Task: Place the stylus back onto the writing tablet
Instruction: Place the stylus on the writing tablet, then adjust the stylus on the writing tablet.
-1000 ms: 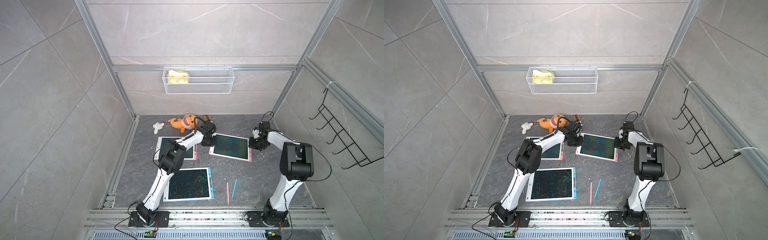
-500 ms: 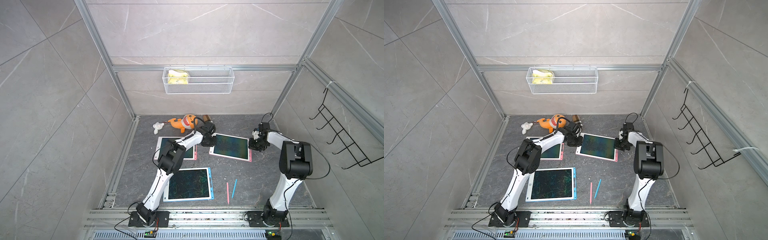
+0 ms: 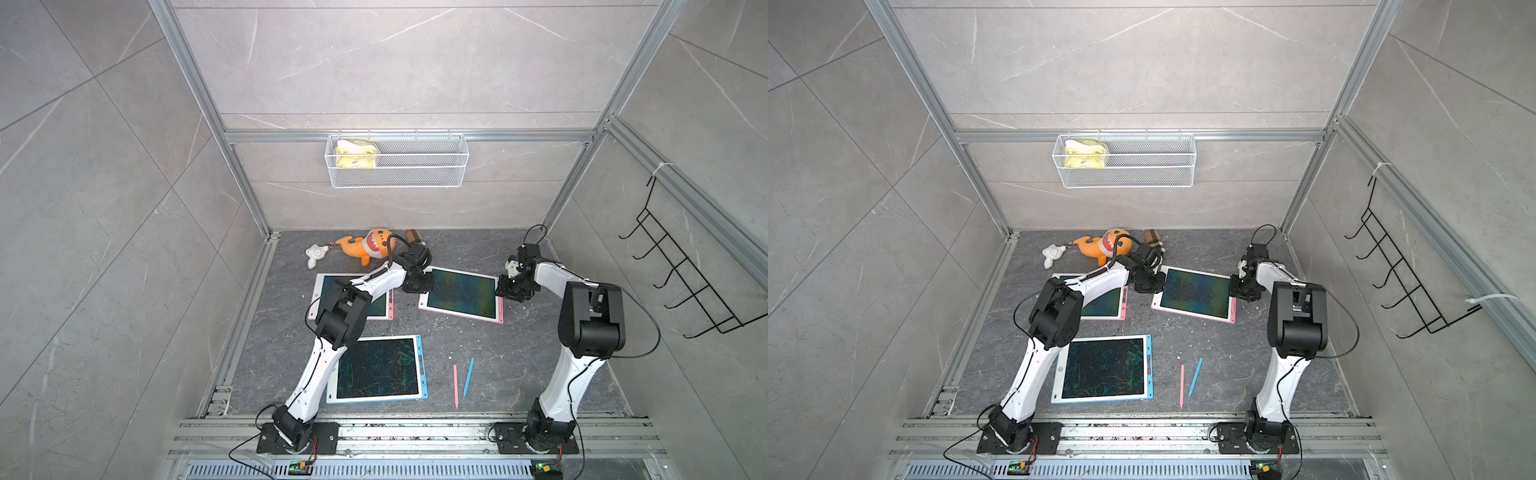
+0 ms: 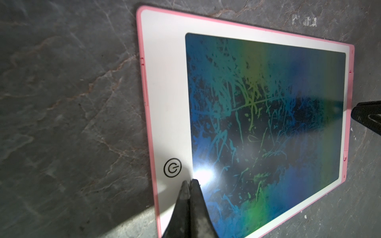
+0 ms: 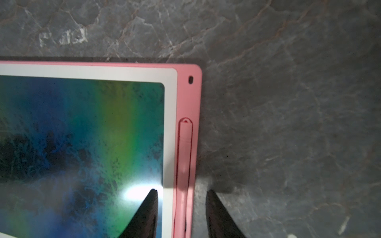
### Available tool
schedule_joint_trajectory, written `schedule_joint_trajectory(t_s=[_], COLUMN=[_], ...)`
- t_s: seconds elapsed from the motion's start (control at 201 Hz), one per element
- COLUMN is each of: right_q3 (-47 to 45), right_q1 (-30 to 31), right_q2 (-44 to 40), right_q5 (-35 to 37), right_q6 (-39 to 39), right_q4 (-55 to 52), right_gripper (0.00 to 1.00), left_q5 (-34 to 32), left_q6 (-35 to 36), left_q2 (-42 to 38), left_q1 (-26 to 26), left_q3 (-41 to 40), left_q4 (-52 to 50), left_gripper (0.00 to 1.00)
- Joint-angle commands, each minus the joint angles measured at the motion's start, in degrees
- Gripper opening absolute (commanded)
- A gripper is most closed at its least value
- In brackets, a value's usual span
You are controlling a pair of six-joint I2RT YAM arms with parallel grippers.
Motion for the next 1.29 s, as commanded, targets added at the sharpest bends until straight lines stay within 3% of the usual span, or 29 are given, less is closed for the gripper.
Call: schedule_joint_trajectory(t_s=[0.0, 0.254, 0.423, 0.642, 1.289], right_q3=[2.04, 4.58, 8.06, 11.08, 8.81], right_q1=[-0.11, -0.25, -0.46, -0.47, -0.46], right_q2=[-0.25, 0.35, 3.31, 6.74, 10.07], right_q5=[0.54, 0.53, 0.79, 0.45, 3.73], right_q6=[0.20, 0.70, 1.64, 2.03, 1.30], right_q4=[-1.88, -2.38, -3.12, -4.64, -4.98], right_gripper=[0.44, 0.37, 0.16, 0.00, 0.00], left_q5=[-0.36, -0.40, -0.47, -0.84, -0.51], left_q6=[0.95, 0.91, 0.95, 1.24, 0.94], left_q2=[-0.06, -0.01, -0.01, -0.18, 0.49], left_q1=[0.24, 0.25, 0.25, 0.41, 0.74], left_q3=[-1.24, -1.18, -1.19, -1.36, -1.17], left_q4=[-4.32, -4.36, -4.68, -5.13, -5.13], left_gripper=[0.02, 0.02, 0.02, 0.02, 0.00])
